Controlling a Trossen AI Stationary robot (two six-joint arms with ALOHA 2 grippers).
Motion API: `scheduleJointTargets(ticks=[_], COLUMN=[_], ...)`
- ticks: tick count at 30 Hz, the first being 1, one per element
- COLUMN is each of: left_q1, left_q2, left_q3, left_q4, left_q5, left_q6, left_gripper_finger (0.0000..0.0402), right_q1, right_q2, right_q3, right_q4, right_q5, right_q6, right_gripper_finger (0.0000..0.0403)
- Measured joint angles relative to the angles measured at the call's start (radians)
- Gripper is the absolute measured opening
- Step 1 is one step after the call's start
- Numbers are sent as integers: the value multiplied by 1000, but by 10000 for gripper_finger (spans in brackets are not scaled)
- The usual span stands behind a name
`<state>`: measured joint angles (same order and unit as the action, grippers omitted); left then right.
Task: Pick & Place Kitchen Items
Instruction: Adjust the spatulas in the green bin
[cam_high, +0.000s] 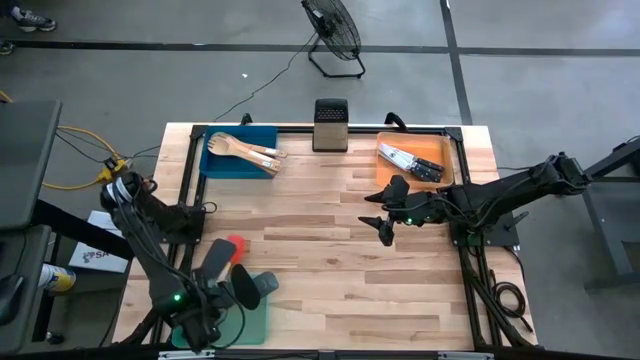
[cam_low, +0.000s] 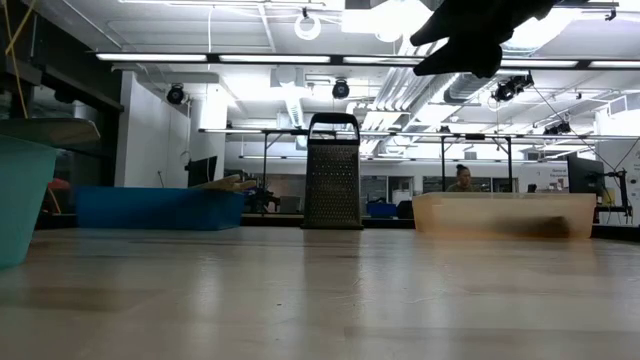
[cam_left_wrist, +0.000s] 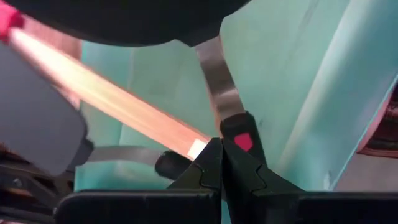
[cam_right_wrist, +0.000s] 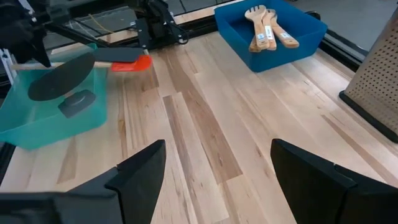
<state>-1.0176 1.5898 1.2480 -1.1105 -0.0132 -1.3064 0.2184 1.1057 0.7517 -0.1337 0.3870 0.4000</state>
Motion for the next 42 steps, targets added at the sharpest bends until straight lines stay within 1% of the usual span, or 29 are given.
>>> scheduleJointTargets(ticks=[16,20,23,29,37,42], left_q1=[-5,-28,-52,-93,-132,-137], left_q2=[132,139,140,145,145,145], left_q3=[4,5,4,-2,-2,-2], left_q4=[-8,-22,-37,-55,-62,-72], left_q5=[8,1,-3,59,52,50], left_q6=[-8,-22,-65,-123,-200,-210], left_gripper_finger=[0,0,0,0,0,0], right_q1=[0,0,0,0,0,0], right_q2=[0,0,0,0,0,0], right_q3=[0,0,0,0,0,0], right_q4=[3,3,4,11,12,16], right_q5=[-4,-5,-5,-5,-5,-5], right_q6=[0,0,0,-3,-1,-2], right_gripper_finger=[283,283,283,283,283,283])
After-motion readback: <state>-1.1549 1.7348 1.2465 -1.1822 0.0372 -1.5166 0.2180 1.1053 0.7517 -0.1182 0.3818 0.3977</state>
